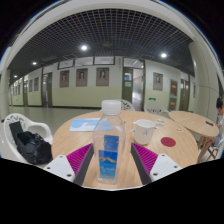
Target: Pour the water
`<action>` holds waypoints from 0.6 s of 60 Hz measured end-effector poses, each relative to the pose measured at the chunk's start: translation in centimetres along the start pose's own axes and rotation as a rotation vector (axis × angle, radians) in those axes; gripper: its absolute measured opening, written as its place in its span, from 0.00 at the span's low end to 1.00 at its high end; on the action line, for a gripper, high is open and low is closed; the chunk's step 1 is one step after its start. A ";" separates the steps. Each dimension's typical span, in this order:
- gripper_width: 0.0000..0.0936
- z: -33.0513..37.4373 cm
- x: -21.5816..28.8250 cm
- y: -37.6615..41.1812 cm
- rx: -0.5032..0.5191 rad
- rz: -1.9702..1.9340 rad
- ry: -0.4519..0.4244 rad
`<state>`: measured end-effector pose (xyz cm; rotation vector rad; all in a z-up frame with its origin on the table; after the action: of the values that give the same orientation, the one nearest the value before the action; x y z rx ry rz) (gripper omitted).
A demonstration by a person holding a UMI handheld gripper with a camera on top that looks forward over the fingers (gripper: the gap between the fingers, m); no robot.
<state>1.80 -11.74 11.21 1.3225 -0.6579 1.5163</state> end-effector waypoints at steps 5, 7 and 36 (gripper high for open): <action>0.81 -2.6 0.0 -0.4 -0.045 0.006 -0.043; 0.66 -3.2 -0.2 -0.1 -0.036 -0.001 -0.051; 0.34 -9.4 4.1 1.6 0.241 -0.624 -0.037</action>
<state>-3.30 -2.82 12.94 1.5547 -0.0567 1.0774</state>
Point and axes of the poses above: the point between the fingertips, and its own axes, seen from behind it with the camera up: y to the left, x up, z backward, against the way the camera looks, the point moved 8 cm from there along z, backward, against the way the camera looks, and after that the axes turned 14 degrees about -z, right-handed, at the moved point
